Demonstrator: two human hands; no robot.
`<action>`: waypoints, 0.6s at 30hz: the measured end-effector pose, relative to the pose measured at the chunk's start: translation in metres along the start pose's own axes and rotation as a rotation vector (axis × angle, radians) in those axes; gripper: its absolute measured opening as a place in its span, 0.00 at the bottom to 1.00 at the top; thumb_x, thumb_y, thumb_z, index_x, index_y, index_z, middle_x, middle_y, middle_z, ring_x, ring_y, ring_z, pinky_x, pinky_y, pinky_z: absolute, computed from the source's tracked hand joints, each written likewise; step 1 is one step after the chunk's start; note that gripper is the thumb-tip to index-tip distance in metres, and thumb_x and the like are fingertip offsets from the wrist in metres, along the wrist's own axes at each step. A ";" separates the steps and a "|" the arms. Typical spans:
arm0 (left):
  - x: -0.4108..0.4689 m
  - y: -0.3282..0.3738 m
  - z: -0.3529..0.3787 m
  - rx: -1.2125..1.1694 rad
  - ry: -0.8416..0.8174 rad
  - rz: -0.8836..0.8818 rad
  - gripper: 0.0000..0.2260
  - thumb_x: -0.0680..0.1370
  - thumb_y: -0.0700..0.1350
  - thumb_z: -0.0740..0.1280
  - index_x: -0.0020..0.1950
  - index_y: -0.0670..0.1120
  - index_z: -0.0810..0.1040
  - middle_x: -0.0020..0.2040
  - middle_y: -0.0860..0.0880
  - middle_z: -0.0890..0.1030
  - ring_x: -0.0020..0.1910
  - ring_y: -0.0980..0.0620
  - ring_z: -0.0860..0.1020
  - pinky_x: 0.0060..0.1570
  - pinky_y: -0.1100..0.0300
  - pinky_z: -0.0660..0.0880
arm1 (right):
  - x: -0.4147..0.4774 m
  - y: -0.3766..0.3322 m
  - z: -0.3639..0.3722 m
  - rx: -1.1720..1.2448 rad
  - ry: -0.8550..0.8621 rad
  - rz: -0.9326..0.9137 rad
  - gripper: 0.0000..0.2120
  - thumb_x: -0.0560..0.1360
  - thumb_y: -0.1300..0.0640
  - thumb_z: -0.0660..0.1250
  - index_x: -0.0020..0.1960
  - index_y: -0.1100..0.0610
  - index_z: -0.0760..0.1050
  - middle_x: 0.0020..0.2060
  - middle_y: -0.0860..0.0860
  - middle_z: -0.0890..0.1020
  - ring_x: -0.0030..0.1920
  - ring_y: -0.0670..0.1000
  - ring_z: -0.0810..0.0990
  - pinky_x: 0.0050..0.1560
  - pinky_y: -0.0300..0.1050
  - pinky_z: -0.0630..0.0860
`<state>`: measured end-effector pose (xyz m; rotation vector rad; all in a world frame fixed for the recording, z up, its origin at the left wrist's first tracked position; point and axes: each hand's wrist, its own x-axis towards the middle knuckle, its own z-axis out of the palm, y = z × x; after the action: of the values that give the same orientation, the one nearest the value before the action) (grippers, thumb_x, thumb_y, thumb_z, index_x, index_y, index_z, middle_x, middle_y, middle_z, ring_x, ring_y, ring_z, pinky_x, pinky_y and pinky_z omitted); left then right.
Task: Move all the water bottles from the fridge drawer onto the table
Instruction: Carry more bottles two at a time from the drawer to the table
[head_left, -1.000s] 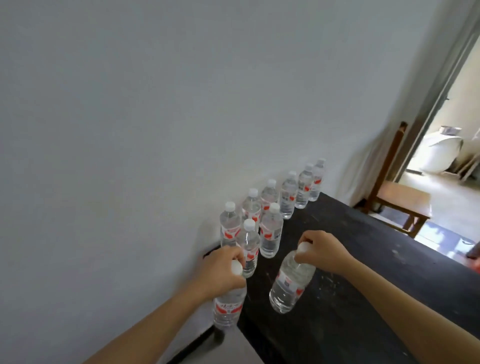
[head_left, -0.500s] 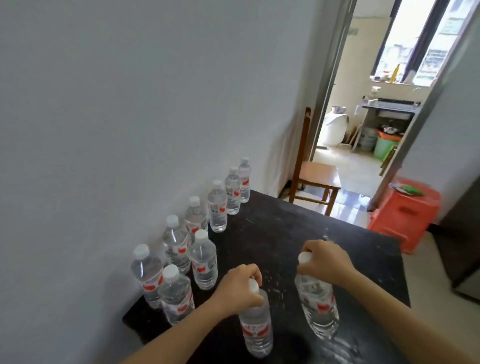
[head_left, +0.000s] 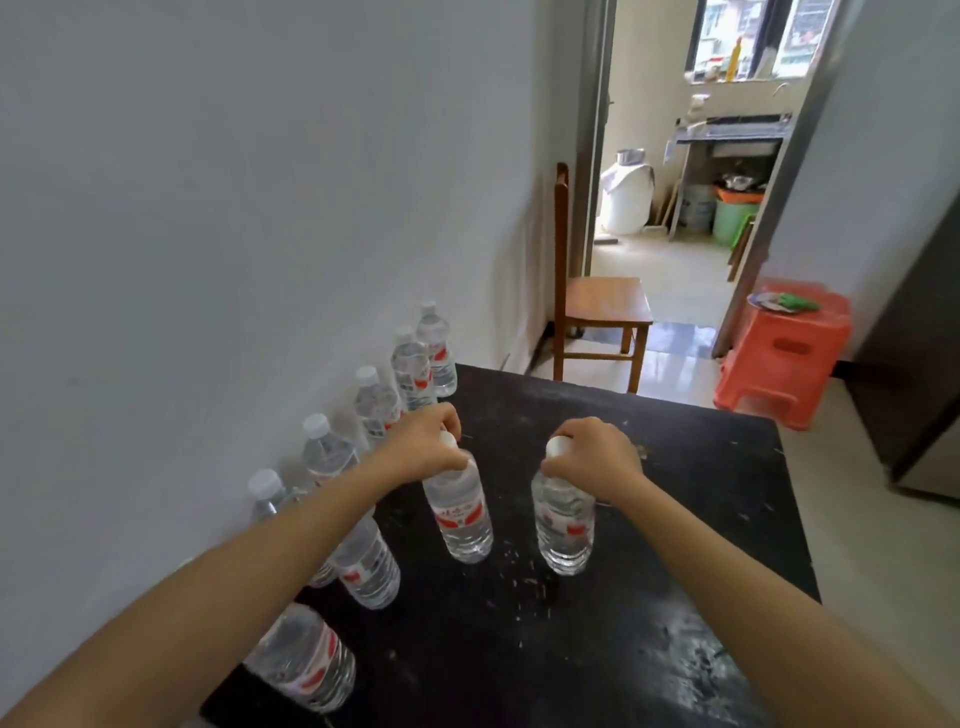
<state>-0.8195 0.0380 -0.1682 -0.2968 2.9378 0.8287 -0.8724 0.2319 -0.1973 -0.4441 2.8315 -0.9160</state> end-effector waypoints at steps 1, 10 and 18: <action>0.005 -0.004 -0.005 0.018 0.015 -0.013 0.11 0.69 0.44 0.72 0.46 0.48 0.72 0.45 0.48 0.76 0.44 0.51 0.75 0.40 0.62 0.73 | 0.005 -0.006 0.004 -0.006 -0.010 -0.004 0.18 0.69 0.50 0.71 0.57 0.54 0.77 0.51 0.52 0.81 0.48 0.51 0.80 0.49 0.44 0.78; 0.021 -0.054 -0.032 0.074 0.048 -0.101 0.09 0.68 0.45 0.72 0.45 0.46 0.78 0.43 0.48 0.80 0.37 0.53 0.79 0.33 0.63 0.75 | 0.045 -0.044 0.038 0.024 -0.082 0.038 0.16 0.68 0.51 0.71 0.52 0.58 0.79 0.44 0.53 0.82 0.43 0.51 0.81 0.46 0.46 0.80; 0.026 -0.106 -0.046 0.033 -0.049 -0.100 0.04 0.69 0.44 0.71 0.43 0.49 0.78 0.41 0.52 0.77 0.36 0.56 0.77 0.30 0.69 0.70 | 0.099 -0.087 0.072 -0.050 -0.172 -0.029 0.15 0.68 0.51 0.70 0.51 0.56 0.78 0.44 0.52 0.82 0.44 0.51 0.80 0.45 0.47 0.79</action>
<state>-0.8239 -0.0786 -0.1867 -0.4112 2.8613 0.7622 -0.9300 0.0935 -0.2076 -0.5436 2.7029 -0.7728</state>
